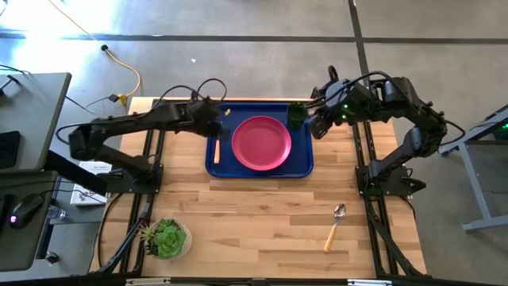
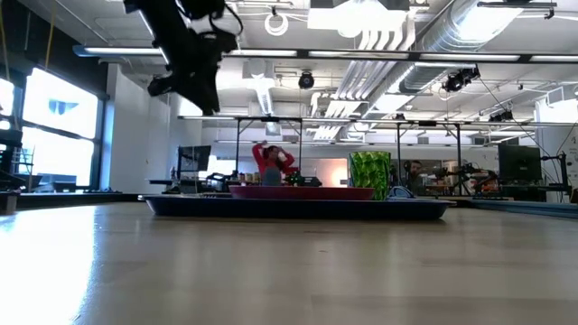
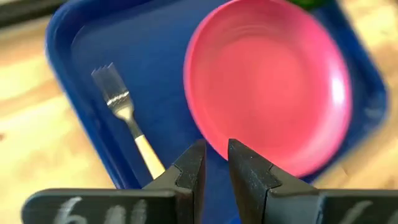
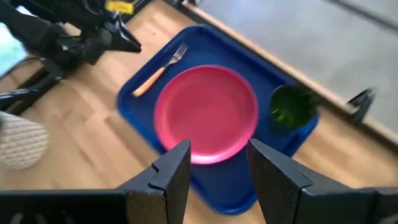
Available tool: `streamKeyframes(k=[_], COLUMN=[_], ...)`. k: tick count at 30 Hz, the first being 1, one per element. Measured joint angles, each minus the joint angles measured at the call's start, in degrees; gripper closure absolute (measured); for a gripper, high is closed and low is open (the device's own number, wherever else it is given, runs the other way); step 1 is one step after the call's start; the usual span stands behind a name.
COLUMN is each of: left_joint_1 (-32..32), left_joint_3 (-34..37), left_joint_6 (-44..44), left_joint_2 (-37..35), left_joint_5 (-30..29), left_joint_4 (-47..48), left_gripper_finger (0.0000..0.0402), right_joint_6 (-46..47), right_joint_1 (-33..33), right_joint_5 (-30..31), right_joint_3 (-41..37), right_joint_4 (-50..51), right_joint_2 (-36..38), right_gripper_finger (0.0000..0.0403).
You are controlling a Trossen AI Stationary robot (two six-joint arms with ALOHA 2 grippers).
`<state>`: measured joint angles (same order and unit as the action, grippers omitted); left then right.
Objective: Pick and place plate/cup/fork/spoon on tray
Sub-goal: Put the yellow spoon between the fork and plate on the blue serving tray
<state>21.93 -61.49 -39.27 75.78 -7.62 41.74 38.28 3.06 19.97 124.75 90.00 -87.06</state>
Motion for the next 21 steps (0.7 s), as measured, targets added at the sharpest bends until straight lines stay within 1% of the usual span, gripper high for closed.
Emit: streamKeyframes(k=[2,7,11,14,18,21], left_joint_1=[-1.31,-4.20,-6.68,-8.04,-9.00,-9.03], left_joint_3=[0.00,0.00,0.00,0.00,0.00,0.00], left_joint_6=[3.41,9.49,15.08,17.44,20.31,22.62], left_joint_2=[-2.49,-8.49,-12.52,-15.03,-17.57,-19.05], left_joint_5=[0.61,4.81,5.90,5.96,6.10,7.28], left_joint_4=[-0.01,-0.01,-0.02,0.01,0.06,-0.01], left_gripper_finger=[0.0341,0.0341,0.0341,0.0341,0.0341,0.0341], right_joint_6=[2.40,11.85,18.77,23.10,26.96,29.06], right_joint_1=[-0.92,-3.88,-7.67,-10.46,-13.72,-16.07], right_joint_5=[-1.24,-5.34,-5.85,-6.06,-6.71,-6.65], right_joint_3=[0.02,0.04,0.07,0.07,0.07,0.07], right_joint_4=[0.00,0.02,0.01,0.00,0.00,0.00], right_joint_2=[-0.30,-2.38,-5.49,-9.15,-13.91,-17.43], right_gripper_finger=[0.0253,0.0254,0.0253,0.0253,0.0253,0.0253])
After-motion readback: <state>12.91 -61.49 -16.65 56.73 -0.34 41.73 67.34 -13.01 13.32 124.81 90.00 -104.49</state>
